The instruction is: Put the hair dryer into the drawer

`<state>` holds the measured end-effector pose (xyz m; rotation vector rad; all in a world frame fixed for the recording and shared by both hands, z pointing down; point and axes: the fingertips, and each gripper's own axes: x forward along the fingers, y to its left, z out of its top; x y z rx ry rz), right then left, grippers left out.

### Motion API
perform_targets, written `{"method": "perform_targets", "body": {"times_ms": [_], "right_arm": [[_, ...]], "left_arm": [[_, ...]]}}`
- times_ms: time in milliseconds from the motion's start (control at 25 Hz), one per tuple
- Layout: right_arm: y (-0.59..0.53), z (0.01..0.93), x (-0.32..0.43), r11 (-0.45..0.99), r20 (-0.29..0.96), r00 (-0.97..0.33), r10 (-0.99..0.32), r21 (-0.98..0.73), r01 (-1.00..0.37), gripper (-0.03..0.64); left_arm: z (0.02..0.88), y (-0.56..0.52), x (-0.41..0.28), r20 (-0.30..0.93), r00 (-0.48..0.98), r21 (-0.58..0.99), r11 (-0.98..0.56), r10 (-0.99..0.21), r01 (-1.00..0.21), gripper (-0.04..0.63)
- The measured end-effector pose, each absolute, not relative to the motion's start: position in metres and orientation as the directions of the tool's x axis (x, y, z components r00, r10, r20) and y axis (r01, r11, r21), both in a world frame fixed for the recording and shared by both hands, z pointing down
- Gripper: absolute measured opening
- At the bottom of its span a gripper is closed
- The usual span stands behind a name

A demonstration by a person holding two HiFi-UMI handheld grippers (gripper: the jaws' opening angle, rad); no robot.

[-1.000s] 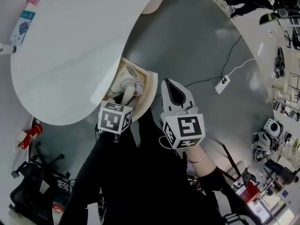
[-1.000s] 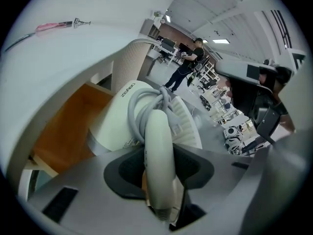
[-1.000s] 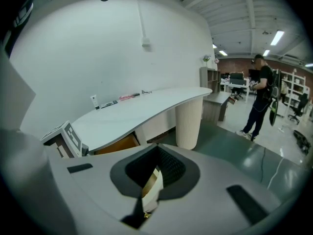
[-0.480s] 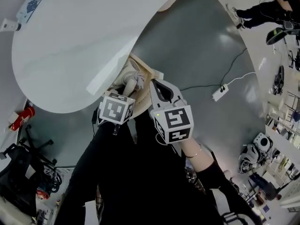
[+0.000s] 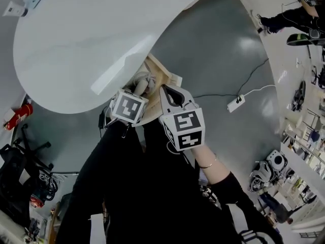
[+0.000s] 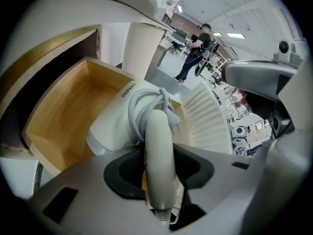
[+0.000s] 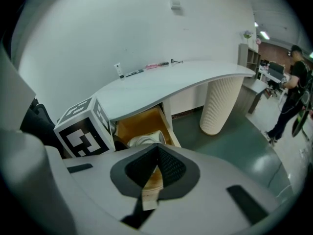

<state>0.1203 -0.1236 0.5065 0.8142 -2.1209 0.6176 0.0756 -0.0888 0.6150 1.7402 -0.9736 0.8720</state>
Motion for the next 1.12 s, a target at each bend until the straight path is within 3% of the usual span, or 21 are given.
{"method": "perform_targets", "body": {"times_ms": [440,1120], "right_arm": [[-0.11,0.526,0.115,0.703,0.842,-0.471,-0.262,-0.167,-0.691,0.002],[-0.092,0.55,0.127,0.669,0.902,-0.397,-0.17,-0.19,-0.719,0.002]], "left_arm": [[0.627,-0.097,0.078,0.903,0.367,0.263,-0.386,-0.224,-0.884,0.167],[0.659,-0.081,0.081,0.959,0.263,0.184,-0.473,-0.107,-0.862,0.167]]}}
